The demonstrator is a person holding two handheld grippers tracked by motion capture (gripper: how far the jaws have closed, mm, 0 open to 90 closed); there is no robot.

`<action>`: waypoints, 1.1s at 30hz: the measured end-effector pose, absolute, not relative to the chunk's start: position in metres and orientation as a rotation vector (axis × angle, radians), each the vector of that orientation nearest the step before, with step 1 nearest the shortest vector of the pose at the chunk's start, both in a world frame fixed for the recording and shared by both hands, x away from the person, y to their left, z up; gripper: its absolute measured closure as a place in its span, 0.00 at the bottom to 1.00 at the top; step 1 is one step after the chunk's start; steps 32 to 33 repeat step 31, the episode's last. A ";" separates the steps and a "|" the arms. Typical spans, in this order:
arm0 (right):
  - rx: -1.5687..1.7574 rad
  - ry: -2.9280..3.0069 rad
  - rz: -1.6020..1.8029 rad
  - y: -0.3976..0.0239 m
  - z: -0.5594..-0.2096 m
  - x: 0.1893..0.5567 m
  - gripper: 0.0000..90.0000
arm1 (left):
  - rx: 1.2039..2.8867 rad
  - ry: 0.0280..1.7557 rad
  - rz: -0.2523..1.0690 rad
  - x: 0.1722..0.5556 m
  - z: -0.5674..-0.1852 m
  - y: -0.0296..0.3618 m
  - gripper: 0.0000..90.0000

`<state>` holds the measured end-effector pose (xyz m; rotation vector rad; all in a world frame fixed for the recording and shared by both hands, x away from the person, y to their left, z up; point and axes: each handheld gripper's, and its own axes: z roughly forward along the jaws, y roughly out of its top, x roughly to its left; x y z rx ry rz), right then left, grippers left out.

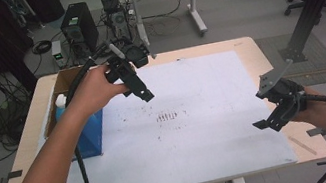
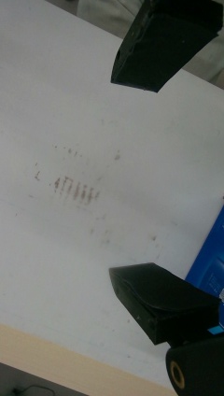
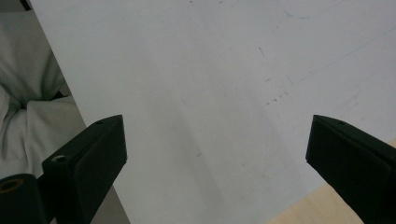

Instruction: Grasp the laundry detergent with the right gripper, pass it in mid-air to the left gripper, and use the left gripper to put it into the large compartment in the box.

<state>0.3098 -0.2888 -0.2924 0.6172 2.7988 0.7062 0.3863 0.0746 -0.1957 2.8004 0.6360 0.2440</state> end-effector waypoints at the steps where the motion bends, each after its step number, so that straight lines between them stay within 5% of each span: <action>1: 0.620 2.801 0.703 -0.289 -0.292 0.310 0.05 | 2.798 0.635 0.247 0.387 -0.196 0.074 0.09; 33: 0.604 2.811 0.701 -0.284 -0.294 0.310 0.05 | 2.789 0.637 0.251 0.387 -0.201 0.075 0.09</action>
